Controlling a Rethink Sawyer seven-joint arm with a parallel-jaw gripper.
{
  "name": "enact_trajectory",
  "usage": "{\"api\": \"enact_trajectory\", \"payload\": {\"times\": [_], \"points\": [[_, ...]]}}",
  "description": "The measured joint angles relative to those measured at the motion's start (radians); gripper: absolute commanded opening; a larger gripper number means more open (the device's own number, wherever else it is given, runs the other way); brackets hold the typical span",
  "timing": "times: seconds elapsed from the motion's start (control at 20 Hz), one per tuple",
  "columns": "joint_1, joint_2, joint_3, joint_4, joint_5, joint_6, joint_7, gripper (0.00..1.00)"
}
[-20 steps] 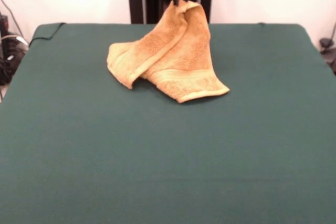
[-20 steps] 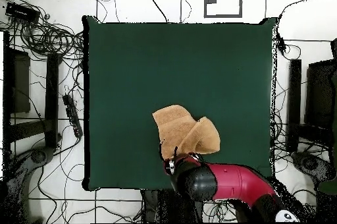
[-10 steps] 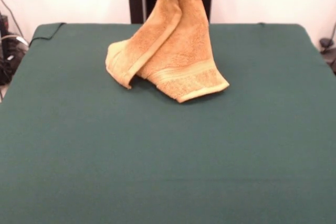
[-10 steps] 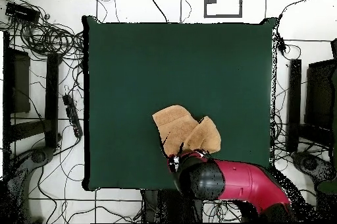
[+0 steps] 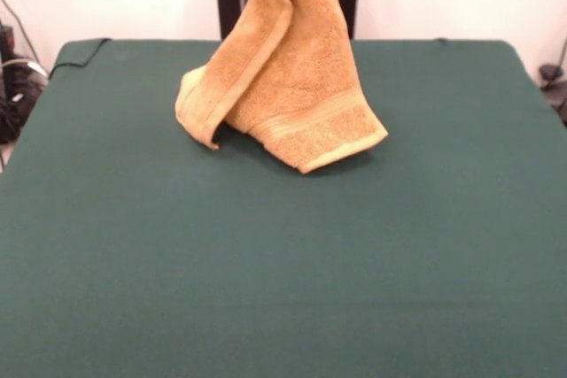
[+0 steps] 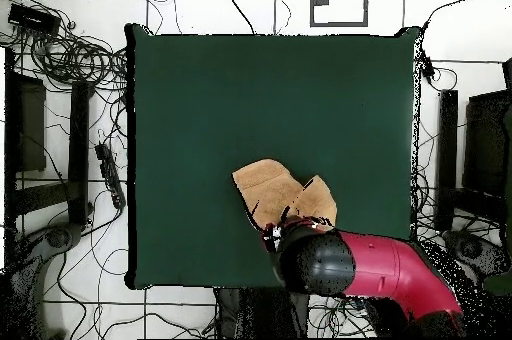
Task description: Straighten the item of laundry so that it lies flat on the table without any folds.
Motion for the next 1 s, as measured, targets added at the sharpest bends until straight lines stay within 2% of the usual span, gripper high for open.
{"api": "enact_trajectory", "payload": {"times": [1.0], "points": [[-0.008, 0.069, 0.039, -0.171, -0.001, 0.017, 0.0, 0.0]]}}
